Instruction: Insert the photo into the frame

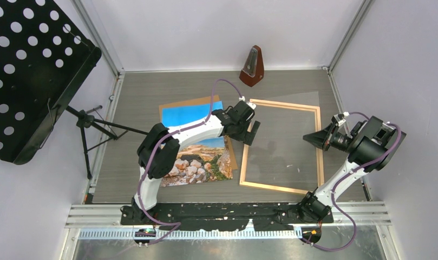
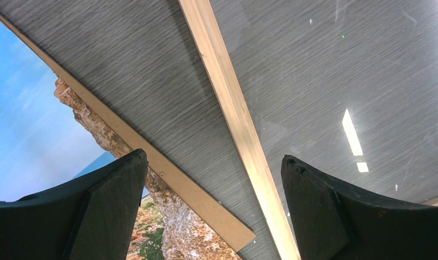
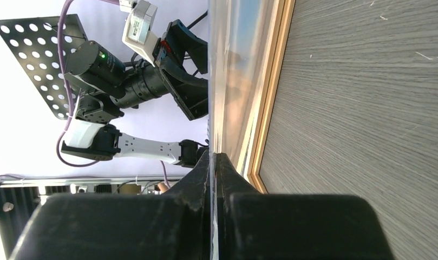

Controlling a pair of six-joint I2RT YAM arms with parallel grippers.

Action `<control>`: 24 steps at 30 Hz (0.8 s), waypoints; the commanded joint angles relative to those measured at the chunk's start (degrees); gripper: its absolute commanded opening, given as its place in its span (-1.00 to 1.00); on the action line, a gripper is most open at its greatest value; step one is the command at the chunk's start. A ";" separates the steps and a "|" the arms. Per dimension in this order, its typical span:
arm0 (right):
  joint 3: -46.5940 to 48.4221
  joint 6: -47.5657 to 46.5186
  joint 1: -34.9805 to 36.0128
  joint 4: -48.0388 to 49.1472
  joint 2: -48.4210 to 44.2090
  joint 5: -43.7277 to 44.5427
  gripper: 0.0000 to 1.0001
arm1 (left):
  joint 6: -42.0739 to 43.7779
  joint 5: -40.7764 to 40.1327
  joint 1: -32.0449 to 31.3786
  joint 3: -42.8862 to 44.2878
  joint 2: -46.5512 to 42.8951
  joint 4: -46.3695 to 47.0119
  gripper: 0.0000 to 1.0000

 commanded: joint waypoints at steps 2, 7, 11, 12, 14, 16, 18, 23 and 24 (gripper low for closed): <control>2.02 -0.62 0.22 0.36 -0.48 0.60 -0.88 | 0.99 -1.15 -0.28 0.45 -1.77 1.81 0.88; -4.28 30.51 0.19 26.32 -9.21 8.59 -0.88 | 1.08 -1.13 -0.28 0.54 -1.77 1.76 0.88; -8.94 41.37 0.88 44.11 -14.77 12.05 -0.88 | 1.08 -1.11 -0.28 0.46 -1.69 1.72 0.88; -7.72 40.73 0.94 42.00 -14.31 11.78 -0.88 | 1.08 -1.07 -0.26 0.45 -1.68 1.76 0.88; -6.96 40.06 1.05 41.31 -12.97 12.04 -0.88 | 1.08 -0.98 -0.28 0.43 -1.75 1.76 0.88; -7.89 41.20 1.03 43.35 -12.85 13.09 -0.88 | 1.08 -0.98 -0.20 0.29 -1.92 1.86 0.88; -8.50 41.92 1.07 44.68 -12.88 13.74 -0.88 | 1.20 -1.06 -0.19 0.24 -2.03 1.90 0.88; -8.82 41.95 1.17 45.40 -12.53 14.25 -0.88 | 1.09 -0.89 -0.19 0.27 -1.97 1.85 0.88; -8.98 42.17 1.11 45.54 -12.55 14.31 -0.88 | 1.08 -0.89 -0.19 0.27 -1.98 1.87 0.88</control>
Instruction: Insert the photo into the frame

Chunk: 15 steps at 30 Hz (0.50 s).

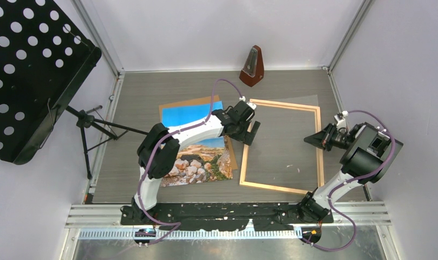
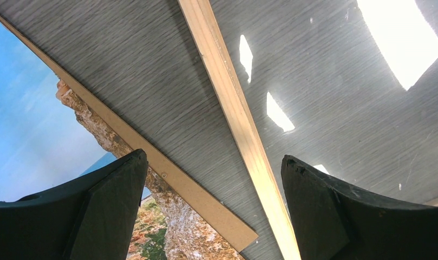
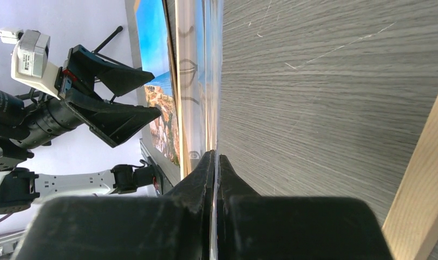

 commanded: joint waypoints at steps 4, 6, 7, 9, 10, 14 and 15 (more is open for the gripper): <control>-0.82 1.91 0.31 3.19 -0.59 0.59 -0.88 | 0.24 -0.76 -0.19 0.27 -2.03 1.87 0.88; -1.04 2.20 0.36 3.45 -0.95 0.75 -0.88 | 0.21 -0.77 -0.19 0.27 -1.95 1.86 0.88; -1.14 2.34 0.41 3.60 -1.03 0.75 -0.88 | 0.20 -0.76 -0.19 0.27 -1.95 1.83 0.88; -1.37 2.61 0.55 3.75 -1.07 0.80 -0.88 | 0.20 -0.73 -0.19 0.27 -1.88 1.86 0.88; -1.51 2.80 0.61 3.76 -1.11 0.88 -0.88 | 0.21 -0.68 -0.19 0.27 -1.86 1.82 0.88; -2.04 3.59 0.71 4.26 -1.29 1.06 -0.88 | 0.20 -0.76 -0.19 0.19 -1.78 1.88 0.88; -2.23 3.83 0.74 4.40 -1.38 1.09 -0.88 | 0.15 -0.76 -0.19 0.15 -1.71 1.88 0.88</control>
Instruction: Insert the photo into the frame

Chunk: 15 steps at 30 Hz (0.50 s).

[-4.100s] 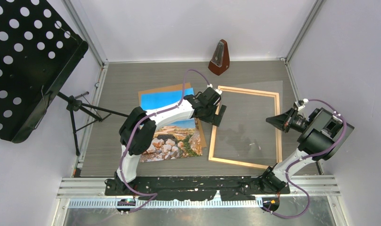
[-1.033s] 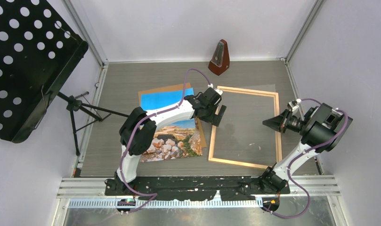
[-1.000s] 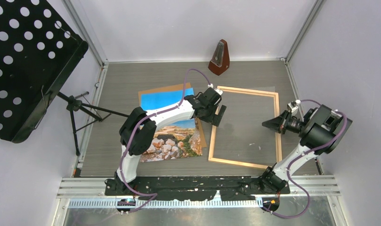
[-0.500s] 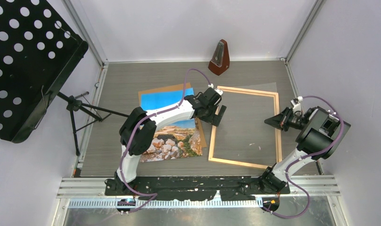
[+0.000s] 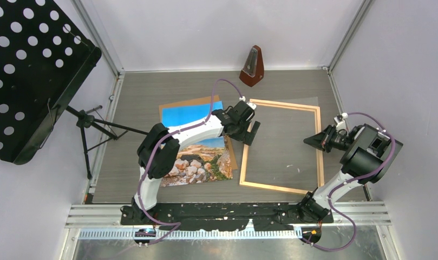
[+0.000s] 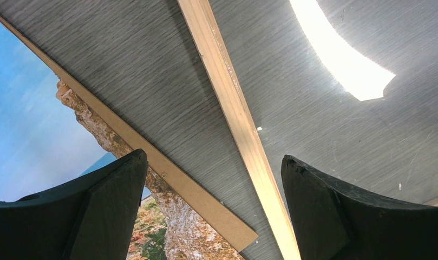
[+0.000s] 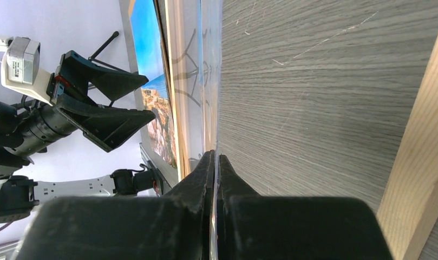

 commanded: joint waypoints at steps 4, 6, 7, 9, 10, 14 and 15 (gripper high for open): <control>-1.39 2.59 0.51 2.52 -2.12 0.45 -0.88 | -0.68 0.10 -0.19 -0.13 -0.97 2.03 0.86; -1.64 3.02 0.50 2.98 -2.27 0.73 -0.88 | -1.14 0.93 -0.19 -0.15 -0.42 2.02 0.85; -1.70 3.07 0.50 3.06 -2.26 0.76 -0.88 | -1.38 1.71 -0.19 -0.11 -0.06 2.08 0.83; -1.82 3.20 0.57 3.22 -2.31 0.74 -0.88 | -1.76 3.62 -0.19 -0.02 0.56 2.35 0.77; -1.85 3.19 0.58 3.19 -2.26 0.75 -0.88 | -2.00 4.24 -0.19 0.00 0.82 2.42 0.72; -1.85 3.22 0.61 3.32 -2.21 0.69 -0.88 | -2.71 8.73 0.02 -0.23 1.84 3.08 0.41; -1.84 3.26 0.59 3.34 -2.17 0.65 -0.88 | -2.90 9.40 0.13 -0.36 1.97 3.22 0.31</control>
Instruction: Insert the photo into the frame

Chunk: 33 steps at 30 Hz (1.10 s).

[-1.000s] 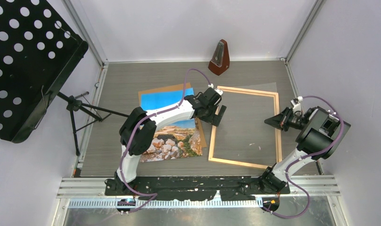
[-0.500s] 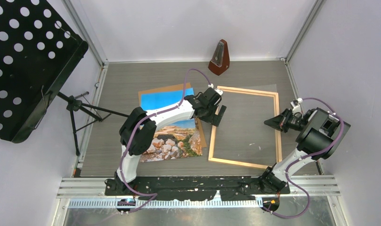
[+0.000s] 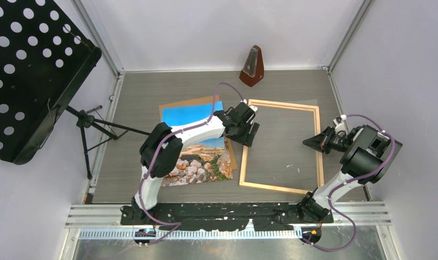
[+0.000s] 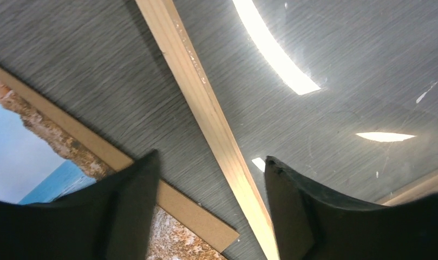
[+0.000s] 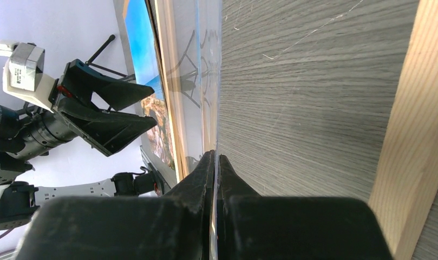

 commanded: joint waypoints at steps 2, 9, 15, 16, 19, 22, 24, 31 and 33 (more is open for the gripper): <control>-0.09 0.68 0.55 0.86 -2.10 -0.63 -0.88 | -1.42 5.69 0.36 -0.70 0.79 3.16 0.16; -0.20 0.83 0.58 1.14 -2.01 -0.77 -0.88 | -2.11 7.66 1.25 -1.45 1.09 3.92 -0.10; -0.26 0.88 0.58 1.10 -2.10 -0.89 -0.88 | -2.93 8.69 1.96 -1.69 1.87 4.22 -0.17; -0.27 0.86 0.60 1.10 -2.11 -0.85 -0.88 | -3.10 8.90 2.02 -1.82 2.02 4.37 -0.18; -0.25 0.84 0.55 1.08 -1.90 -0.86 -0.88 | -3.51 9.45 2.23 -2.38 2.37 4.65 -0.24; -0.29 0.94 0.54 1.09 -1.83 -0.86 -0.88 | -3.89 10.11 2.57 -2.95 2.49 5.27 -0.27; -0.29 0.87 0.55 1.08 -1.81 -0.89 -0.88 | -3.97 10.37 2.75 -2.91 2.59 5.37 -0.31; -0.20 0.95 0.61 1.09 -1.73 -0.77 -0.88 | -4.50 11.92 3.17 -3.23 2.96 6.10 -0.47; -0.24 0.93 0.68 1.19 -1.70 -0.76 -0.88 | -4.64 12.37 3.21 -3.27 3.12 6.28 -0.51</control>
